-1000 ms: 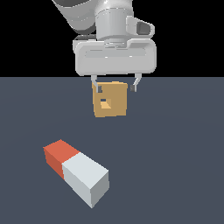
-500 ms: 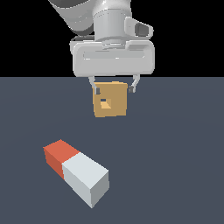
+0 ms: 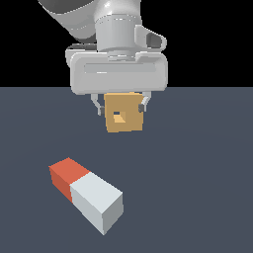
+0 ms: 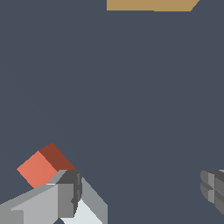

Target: Insert the peg into the horizontal hole in a box.

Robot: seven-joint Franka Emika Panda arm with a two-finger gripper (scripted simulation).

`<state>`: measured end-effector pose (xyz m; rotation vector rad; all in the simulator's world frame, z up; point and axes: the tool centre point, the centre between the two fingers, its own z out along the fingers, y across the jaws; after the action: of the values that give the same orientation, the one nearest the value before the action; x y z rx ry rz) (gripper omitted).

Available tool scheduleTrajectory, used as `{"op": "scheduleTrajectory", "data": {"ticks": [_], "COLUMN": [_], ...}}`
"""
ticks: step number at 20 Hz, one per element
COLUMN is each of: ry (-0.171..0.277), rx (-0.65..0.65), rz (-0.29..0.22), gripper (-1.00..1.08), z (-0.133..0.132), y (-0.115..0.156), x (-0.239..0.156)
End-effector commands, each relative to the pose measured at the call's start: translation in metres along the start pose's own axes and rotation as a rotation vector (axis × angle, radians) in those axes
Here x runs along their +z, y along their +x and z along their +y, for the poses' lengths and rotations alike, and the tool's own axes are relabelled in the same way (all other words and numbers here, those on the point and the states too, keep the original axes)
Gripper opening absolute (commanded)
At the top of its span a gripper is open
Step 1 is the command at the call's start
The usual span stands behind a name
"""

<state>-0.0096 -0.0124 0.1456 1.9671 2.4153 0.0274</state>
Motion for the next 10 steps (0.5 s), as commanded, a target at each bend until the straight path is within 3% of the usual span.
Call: {"op": "scheduleTrajectory", "data": {"ticks": [1,10], "ry": [0.002,0.008], "rx": [-0.048,-0.228], "rz": [0.001,0.007], "gripper": [1.00,1.00], "z": [-0.007,-0.031], "y": [-0.007,-0.034], "x": [0.005,0.024]}}
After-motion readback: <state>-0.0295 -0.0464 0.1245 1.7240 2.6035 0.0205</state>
